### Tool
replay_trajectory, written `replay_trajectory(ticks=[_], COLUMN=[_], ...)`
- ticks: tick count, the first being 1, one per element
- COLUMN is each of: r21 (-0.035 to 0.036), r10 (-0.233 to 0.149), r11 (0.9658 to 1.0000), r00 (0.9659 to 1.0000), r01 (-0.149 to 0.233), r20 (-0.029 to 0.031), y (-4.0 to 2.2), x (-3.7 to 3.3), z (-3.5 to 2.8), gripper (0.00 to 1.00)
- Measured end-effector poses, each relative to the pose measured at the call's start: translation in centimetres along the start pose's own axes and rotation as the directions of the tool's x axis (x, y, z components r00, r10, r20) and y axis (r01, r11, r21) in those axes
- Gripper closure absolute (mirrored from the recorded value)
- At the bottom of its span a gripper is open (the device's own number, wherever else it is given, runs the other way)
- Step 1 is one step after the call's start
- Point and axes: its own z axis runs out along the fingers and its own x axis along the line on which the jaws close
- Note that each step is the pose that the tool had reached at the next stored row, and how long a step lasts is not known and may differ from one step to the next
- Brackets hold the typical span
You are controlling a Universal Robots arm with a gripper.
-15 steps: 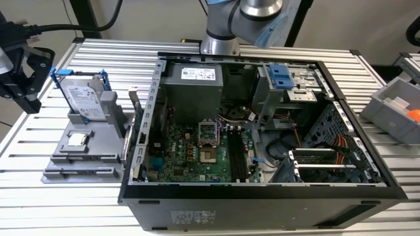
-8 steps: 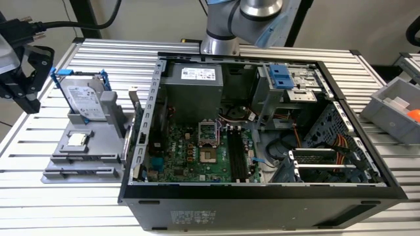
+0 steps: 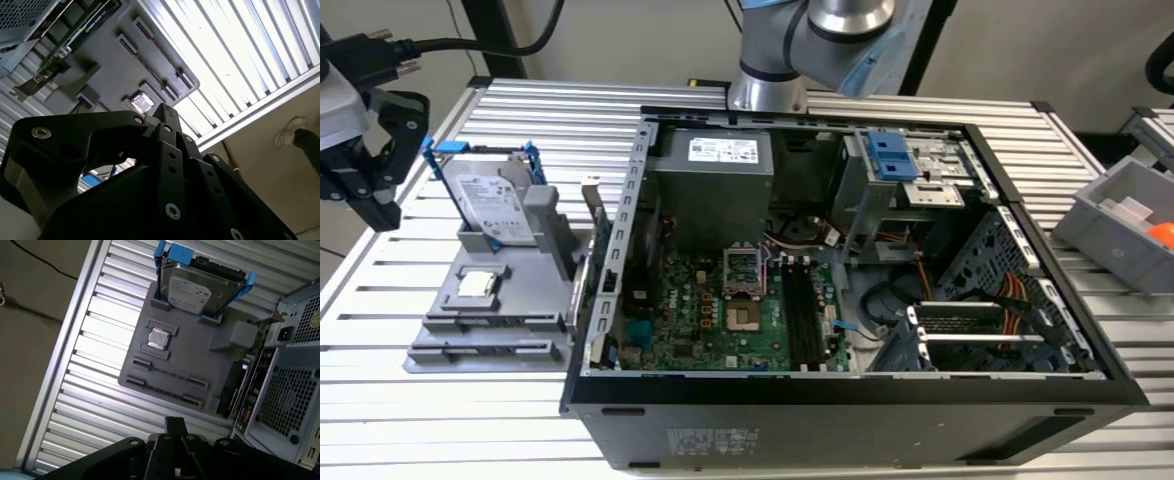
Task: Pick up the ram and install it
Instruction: 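Pick up the ram and move it above insertion slot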
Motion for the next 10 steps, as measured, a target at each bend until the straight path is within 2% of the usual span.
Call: replay_trajectory(ticks=[5, 10], r21=[-0.0008, -0.0018], r10=[-0.046, -0.096], r11=[0.9989, 0.9954], r00=[0.9989, 0.9954], r01=[0.046, 0.096], r20=[-0.0023, -0.0047], y=[0.0, 0.0], x=[0.0, 0.0], z=[0.0, 0.0], gripper=[1.0, 1.0])
